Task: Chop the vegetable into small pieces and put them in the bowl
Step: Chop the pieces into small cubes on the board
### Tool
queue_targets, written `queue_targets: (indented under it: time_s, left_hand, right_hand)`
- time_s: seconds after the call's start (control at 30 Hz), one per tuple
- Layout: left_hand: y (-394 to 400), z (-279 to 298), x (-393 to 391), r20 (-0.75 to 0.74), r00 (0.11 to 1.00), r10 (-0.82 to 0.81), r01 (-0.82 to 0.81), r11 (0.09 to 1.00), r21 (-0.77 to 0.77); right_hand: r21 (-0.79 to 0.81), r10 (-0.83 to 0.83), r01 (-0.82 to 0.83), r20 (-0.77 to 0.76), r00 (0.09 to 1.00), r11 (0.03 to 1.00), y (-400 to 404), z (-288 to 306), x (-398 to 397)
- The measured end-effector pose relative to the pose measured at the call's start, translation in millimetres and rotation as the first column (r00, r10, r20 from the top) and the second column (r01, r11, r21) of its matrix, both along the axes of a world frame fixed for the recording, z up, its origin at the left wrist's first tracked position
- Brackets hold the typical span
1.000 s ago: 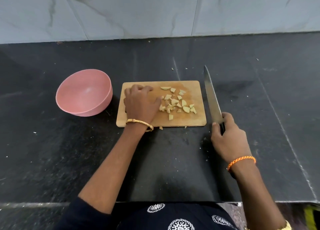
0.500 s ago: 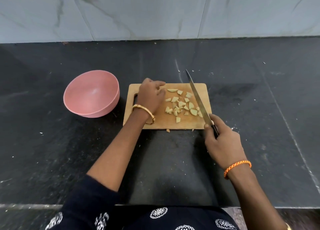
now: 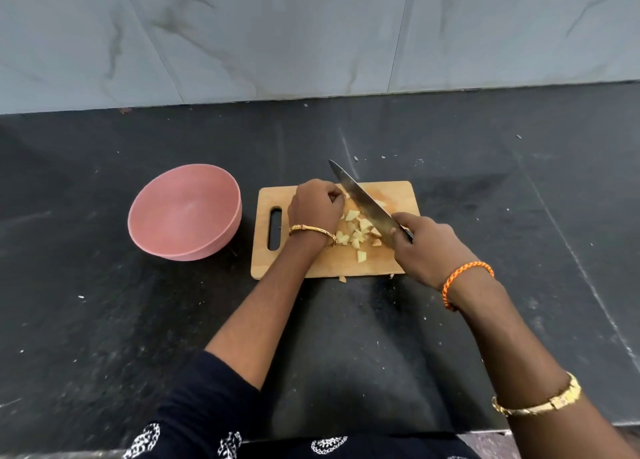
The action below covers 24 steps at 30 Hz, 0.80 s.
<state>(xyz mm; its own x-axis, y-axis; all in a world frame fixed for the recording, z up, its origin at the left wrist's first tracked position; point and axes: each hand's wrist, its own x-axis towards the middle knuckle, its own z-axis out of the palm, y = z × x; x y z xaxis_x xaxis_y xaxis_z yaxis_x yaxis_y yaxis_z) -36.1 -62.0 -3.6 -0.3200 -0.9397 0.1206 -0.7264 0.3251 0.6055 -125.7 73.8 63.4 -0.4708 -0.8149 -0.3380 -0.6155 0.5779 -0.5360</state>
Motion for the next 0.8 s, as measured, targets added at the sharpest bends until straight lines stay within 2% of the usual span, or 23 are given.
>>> queue_targets:
  time_s: [0.27,0.43,0.6,0.8]
  left_hand:
    - [1,-5,-1,-0.033,0.999,0.025,-0.025,1.0,0.006]
    - [4,-4,-3,-0.035,0.997,0.064,-0.065,0.997,-0.028]
    - [0,-1,-3,-0.016,0.997,0.08,-0.079,0.997,0.026]
    - [-3,-2,6,0.024,0.999,0.049,-0.05,0.998,0.033]
  right_hand:
    - [0.02,0.017,-0.017,0.003,1.0,1.0,3,8,2]
    - [0.108,0.071,-0.07,-0.007,0.997,0.992,6,18,-4]
    - [0.184,0.098,-0.091,-0.029,0.995,0.979,22,36,-18]
    - [0.107,0.056,-0.057,0.015,0.998,0.993,22,38,-15]
